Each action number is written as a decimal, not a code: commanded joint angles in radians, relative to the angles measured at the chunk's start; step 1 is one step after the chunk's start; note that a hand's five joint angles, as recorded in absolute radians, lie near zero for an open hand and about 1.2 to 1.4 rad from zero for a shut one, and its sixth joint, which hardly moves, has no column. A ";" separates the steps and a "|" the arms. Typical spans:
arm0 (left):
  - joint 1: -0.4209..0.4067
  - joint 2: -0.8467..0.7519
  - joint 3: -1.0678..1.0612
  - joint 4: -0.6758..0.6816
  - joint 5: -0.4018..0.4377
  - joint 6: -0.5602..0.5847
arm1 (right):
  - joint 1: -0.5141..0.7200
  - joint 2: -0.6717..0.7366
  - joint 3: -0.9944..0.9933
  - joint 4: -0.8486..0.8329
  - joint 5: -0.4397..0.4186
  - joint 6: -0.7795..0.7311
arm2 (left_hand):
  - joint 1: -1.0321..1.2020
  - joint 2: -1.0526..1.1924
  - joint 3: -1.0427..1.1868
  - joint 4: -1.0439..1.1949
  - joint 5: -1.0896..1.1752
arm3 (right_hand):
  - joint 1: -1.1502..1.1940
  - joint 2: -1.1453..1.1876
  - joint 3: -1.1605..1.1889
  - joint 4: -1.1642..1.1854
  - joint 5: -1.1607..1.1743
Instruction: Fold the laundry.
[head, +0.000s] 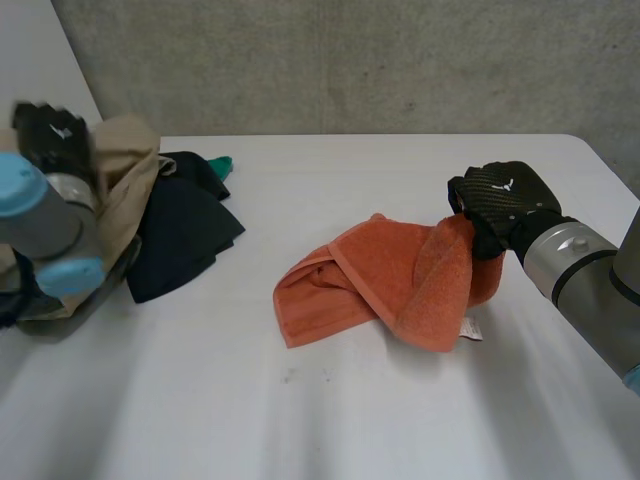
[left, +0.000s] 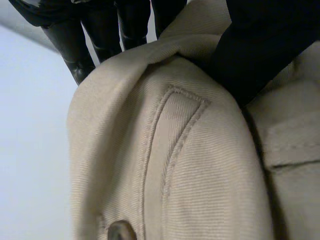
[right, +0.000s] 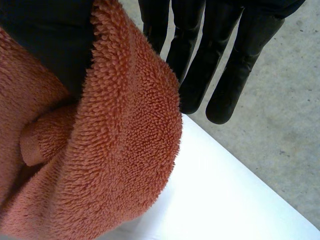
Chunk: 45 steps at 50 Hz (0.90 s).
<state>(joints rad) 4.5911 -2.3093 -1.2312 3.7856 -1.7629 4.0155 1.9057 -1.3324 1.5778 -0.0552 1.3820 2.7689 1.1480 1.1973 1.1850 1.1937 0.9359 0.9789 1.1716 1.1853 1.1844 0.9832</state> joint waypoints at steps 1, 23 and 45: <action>-0.004 -0.039 0.004 -0.012 0.002 0.047 | -0.002 0.001 0.001 0.000 0.000 0.001 | -0.468 -0.517 -0.505 -0.514 -0.431 | 0.417 0.225 0.211 0.212 0.239; -0.331 0.329 -0.168 -0.345 0.097 -0.281 | -0.008 -0.010 -0.007 0.006 0.005 0.003 | -0.973 -1.022 -1.010 -1.018 -0.935 | 0.417 0.225 0.211 0.212 0.239; -0.500 -0.099 0.058 -0.271 0.384 -0.613 | -0.016 -0.229 0.002 0.201 -0.164 0.109 | -0.935 -0.984 -0.972 -0.980 -0.897 | 0.417 0.225 0.211 0.212 0.239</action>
<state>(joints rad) 4.1013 -2.3208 -1.2233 3.5309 -1.4784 3.4024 1.8952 -1.5048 1.5751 0.1264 1.2492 2.8199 0.2096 0.2112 0.2184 0.2090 0.0527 0.9789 1.1716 1.1853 1.1842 0.9832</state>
